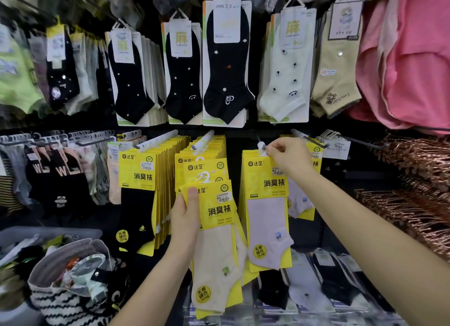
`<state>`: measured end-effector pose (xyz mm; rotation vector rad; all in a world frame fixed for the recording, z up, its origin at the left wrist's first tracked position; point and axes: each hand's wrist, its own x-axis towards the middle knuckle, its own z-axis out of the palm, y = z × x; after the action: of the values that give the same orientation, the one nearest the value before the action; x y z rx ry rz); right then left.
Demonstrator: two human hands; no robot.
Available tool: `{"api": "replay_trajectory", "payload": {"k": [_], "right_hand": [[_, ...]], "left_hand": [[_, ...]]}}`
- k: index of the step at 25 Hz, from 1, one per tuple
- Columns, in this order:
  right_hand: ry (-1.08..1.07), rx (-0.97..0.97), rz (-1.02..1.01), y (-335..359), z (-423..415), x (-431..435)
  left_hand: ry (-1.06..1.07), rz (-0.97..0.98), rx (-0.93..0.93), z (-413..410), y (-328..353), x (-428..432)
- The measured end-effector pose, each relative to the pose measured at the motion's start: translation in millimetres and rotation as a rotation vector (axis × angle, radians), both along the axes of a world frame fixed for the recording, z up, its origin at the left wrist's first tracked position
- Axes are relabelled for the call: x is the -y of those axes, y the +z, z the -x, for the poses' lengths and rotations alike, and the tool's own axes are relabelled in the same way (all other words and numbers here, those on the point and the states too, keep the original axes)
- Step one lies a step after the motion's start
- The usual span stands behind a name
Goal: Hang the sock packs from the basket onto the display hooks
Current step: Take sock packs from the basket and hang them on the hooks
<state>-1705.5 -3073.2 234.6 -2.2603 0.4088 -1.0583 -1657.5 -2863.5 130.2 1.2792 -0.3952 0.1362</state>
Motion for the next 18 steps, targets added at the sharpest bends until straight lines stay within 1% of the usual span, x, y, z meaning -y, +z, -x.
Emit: {"api": "replay_trajectory", "payload": {"k": [2, 3, 5, 6, 7, 9, 11, 12, 16, 18], "right_hand": [[-0.004, -0.011, -0.009, 1, 5, 0], [-0.013, 0.013, -0.008, 2, 9, -1], [-0.018, 0.13, 0.027, 3, 18, -6], [0.019, 0.179, 0.046, 2, 22, -13], [0.076, 0.188, 0.062, 0, 27, -22], [0.187, 0.081, 0.098, -10, 31, -44], [0.213, -0.047, 0.149, -21, 30, -60], [0.207, -0.076, 0.163, -25, 28, -63], [0.218, -0.071, 0.088, -28, 26, -62], [0.239, -0.055, 0.036, -27, 28, -59]], "left_hand": [[0.016, -0.02, 0.011, 2, 3, 1], [0.026, -0.033, 0.028, 4, 4, 2], [0.042, -0.06, 0.091, 8, 8, 2], [0.048, -0.073, 0.124, 10, 10, 3], [0.05, -0.085, 0.15, 12, 12, 4], [0.045, -0.097, 0.176, 15, 15, 8], [0.023, -0.081, 0.162, 19, 17, 14], [0.009, -0.065, 0.141, 21, 17, 16], [-0.103, 0.021, -0.01, 26, 19, 17], [-0.115, 0.042, -0.039, 24, 20, 16]]}}
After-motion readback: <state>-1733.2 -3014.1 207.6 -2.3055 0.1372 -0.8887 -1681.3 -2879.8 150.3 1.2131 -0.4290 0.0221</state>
